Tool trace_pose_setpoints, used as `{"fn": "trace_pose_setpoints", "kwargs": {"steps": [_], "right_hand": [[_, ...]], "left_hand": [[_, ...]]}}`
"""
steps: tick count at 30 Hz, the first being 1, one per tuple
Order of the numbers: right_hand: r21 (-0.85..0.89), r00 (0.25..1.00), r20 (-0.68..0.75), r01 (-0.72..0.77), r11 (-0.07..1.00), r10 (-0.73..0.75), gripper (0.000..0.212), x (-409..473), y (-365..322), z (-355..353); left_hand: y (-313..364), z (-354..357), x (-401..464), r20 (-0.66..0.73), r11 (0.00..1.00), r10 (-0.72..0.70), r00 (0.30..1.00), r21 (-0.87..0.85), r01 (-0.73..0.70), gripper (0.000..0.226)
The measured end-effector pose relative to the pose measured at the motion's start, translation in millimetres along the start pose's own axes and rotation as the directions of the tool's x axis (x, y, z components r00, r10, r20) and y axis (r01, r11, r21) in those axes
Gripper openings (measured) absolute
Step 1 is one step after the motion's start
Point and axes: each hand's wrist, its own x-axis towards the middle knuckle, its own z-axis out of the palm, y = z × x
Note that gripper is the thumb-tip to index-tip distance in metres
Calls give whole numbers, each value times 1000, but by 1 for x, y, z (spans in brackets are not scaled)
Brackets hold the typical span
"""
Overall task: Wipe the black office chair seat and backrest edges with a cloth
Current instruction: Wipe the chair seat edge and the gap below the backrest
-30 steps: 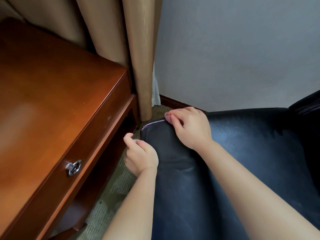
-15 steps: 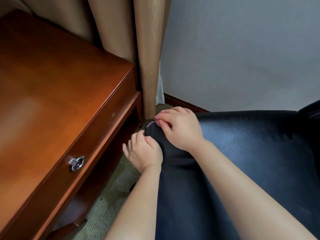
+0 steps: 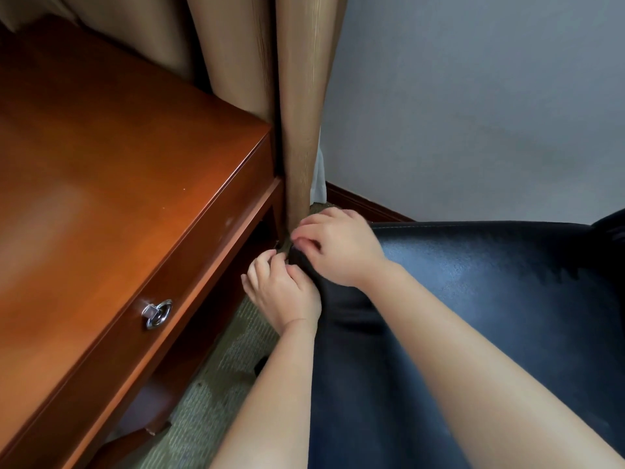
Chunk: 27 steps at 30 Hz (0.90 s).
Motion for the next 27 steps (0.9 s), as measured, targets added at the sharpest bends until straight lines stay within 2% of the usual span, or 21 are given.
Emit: {"fn": "trace_pose_setpoints", "kwargs": {"steps": [3,4,6,9,11,12,14,17,19,22,25,27], "right_hand": [[-103,978,171,137,985,-118,31,16,-10,3],[-102,974,189,147,984,-126,31,17,-10,0],[-43,985,141,104,994,-97,27,11,-1,-4],[72,999,-25,-45,996,47,23,-9,25,-12],[105,986,-107,-114,988,125,23,-16,29,-10],[78,985,-129,-107,991,117,24,-16,24,-7],[21,990,-130,-44,999,46,25,-12,7,0],[-19,998,-28,61,998,-61,36,-3,-13,11],[0,998,0,56,998,-56,34,-2,-8,6],[84,996,-85,-31,996,38,27,-14,19,-12],[145,941,-83,-315,938,329,24,-34,63,-33],[149,890,-117,-423,894,441,24,-42,73,-34]], "left_hand": [[1,-3,-2,21,999,-49,999,-15,49,37],[1,-4,-2,24,999,-47,999,-11,48,36],[1,-4,-3,16,1000,-24,1000,12,24,46],[4,-4,0,-17,999,3,1000,37,-3,63],[4,-4,0,-9,999,12,1000,49,-11,65],[3,-4,0,2,999,10,1000,46,-10,64],[3,-4,-1,33,999,-8,999,45,7,53],[2,-4,-1,72,998,-37,997,53,34,23],[2,-3,-2,52,998,-19,998,57,16,29],[5,-3,-1,-16,998,34,999,45,-33,54],[6,-2,0,15,996,50,999,68,-51,49],[6,-1,1,27,994,64,998,81,-66,47]]}}
